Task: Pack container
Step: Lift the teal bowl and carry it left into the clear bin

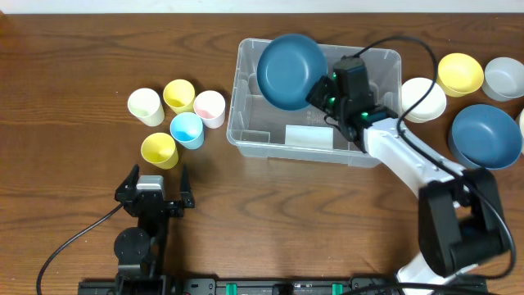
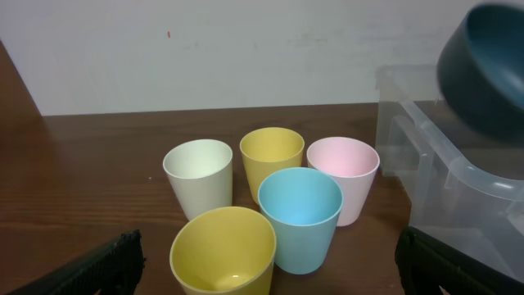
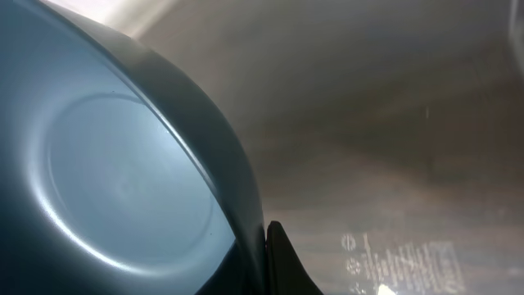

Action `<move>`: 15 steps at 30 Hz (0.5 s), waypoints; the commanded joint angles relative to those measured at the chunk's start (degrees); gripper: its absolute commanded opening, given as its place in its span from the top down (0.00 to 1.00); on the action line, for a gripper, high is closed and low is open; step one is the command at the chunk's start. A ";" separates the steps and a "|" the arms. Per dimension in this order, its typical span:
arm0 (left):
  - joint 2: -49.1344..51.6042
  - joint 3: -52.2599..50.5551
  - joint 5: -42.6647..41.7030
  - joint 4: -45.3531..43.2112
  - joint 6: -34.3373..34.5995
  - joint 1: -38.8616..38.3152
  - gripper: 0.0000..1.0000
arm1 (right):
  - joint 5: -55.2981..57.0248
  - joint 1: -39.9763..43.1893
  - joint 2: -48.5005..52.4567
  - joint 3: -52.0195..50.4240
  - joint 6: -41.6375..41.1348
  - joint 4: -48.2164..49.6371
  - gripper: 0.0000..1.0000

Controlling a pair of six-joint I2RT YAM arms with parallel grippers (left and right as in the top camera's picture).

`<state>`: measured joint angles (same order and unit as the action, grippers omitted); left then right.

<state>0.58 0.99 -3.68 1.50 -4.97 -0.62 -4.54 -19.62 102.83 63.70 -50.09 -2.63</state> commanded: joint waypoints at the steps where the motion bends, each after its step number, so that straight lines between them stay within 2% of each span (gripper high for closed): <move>1: -0.28 -0.76 -0.83 2.21 -0.81 0.22 0.02 | -2.38 -1.46 2.84 1.66 -3.69 0.07 0.97; 5: -0.28 -0.76 -0.83 2.19 -0.81 0.22 0.02 | -2.38 -2.58 5.05 1.66 -3.69 0.00 0.96; 10: -0.28 -0.76 -0.83 2.21 -0.81 0.22 0.02 | -2.14 -2.84 5.20 1.66 -3.69 -2.16 0.82; 13: -0.28 -0.76 -0.83 2.21 -0.81 0.22 0.02 | -1.90 -2.73 5.20 1.66 -3.69 -4.09 0.79; 15: -0.28 -0.76 -0.83 2.21 -0.81 0.22 0.02 | -1.66 -2.69 5.20 1.66 -3.67 -5.05 0.74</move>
<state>0.58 0.99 -3.68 1.50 -4.97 -0.62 -6.31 -22.00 107.98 63.81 -53.58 -7.03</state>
